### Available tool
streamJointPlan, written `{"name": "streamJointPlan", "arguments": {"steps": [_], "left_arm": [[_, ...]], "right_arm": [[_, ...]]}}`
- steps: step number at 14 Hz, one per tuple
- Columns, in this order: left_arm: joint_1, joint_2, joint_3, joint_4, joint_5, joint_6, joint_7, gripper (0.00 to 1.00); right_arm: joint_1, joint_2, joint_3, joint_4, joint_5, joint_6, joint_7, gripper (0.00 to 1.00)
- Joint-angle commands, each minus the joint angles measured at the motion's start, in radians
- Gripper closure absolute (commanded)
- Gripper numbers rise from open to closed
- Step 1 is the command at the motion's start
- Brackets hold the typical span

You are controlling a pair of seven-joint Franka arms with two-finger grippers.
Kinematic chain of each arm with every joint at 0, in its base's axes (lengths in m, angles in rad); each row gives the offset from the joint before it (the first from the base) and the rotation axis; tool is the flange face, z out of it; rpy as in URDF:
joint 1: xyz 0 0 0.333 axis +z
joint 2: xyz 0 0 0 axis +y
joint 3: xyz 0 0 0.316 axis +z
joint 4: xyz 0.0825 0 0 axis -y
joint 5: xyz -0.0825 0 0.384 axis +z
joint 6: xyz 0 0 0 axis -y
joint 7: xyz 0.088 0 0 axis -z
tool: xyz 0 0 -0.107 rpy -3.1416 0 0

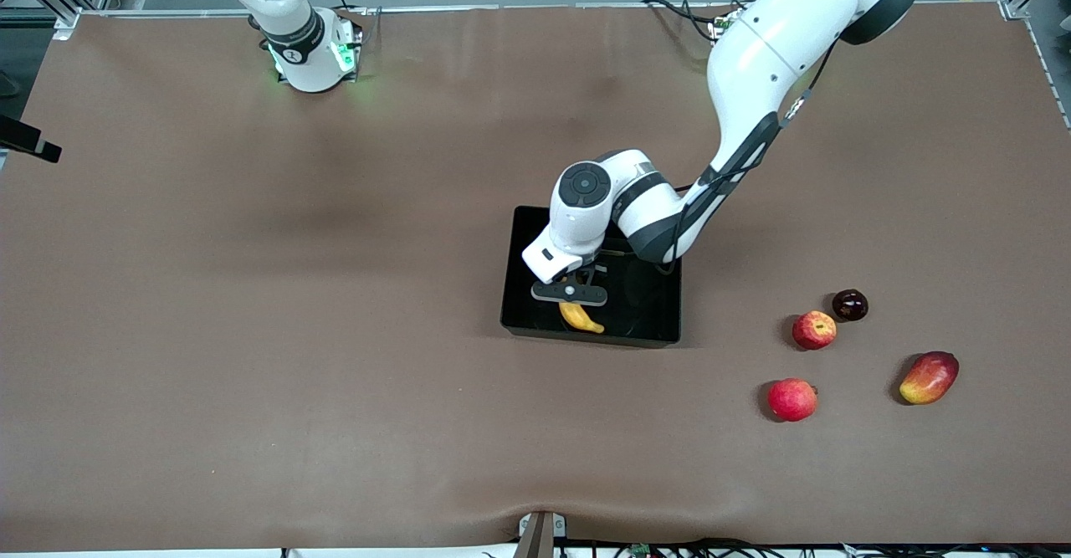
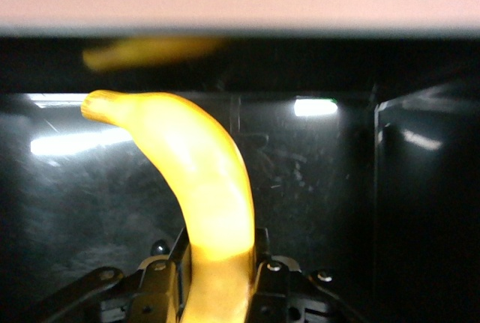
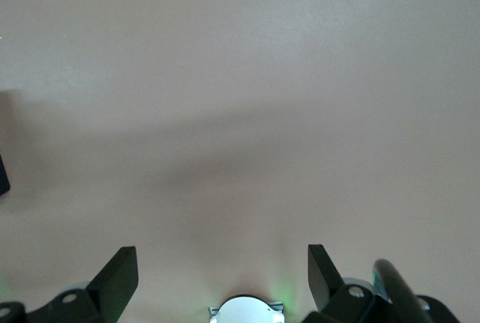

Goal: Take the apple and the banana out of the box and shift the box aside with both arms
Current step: 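Reach the left gripper into the box and grasp the yellow banana, then lift the banana out and lower it beside the apple, then release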

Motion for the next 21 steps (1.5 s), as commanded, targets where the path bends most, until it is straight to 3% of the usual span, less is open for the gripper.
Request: {"name": "streamJointPlan", "arguments": {"steps": [1,4,7,17,21], "left_arm": [[0.004,-0.097,-0.004,-0.006,0.006,-0.03,-0.033,1.0],[0.014,-0.184,-0.003,-0.008,-0.071,-0.068,-0.02,1.0],[0.071,-0.231,-0.004,-0.009,-0.074,-0.123,0.053,1.0],[0.399,-0.257,-0.003,-0.022,-0.129,-0.218,0.694,1.0],[0.576,-0.206,0.0,-0.009,-0.119,-0.214,1.034,1.0]], "right_arm": [[-0.02,0.012,0.012,0.028,0.018,-0.013,-0.009,0.0],[-0.02,0.012,0.012,0.028,0.018,-0.015,-0.008,0.0],[-0.017,0.013,0.012,0.028,0.018,-0.015,-0.008,0.0],[0.041,0.015,0.018,0.027,0.004,-0.018,-0.002,0.0],[0.05,0.059,0.02,0.025,0.017,-0.035,-0.011,0.0]]}}
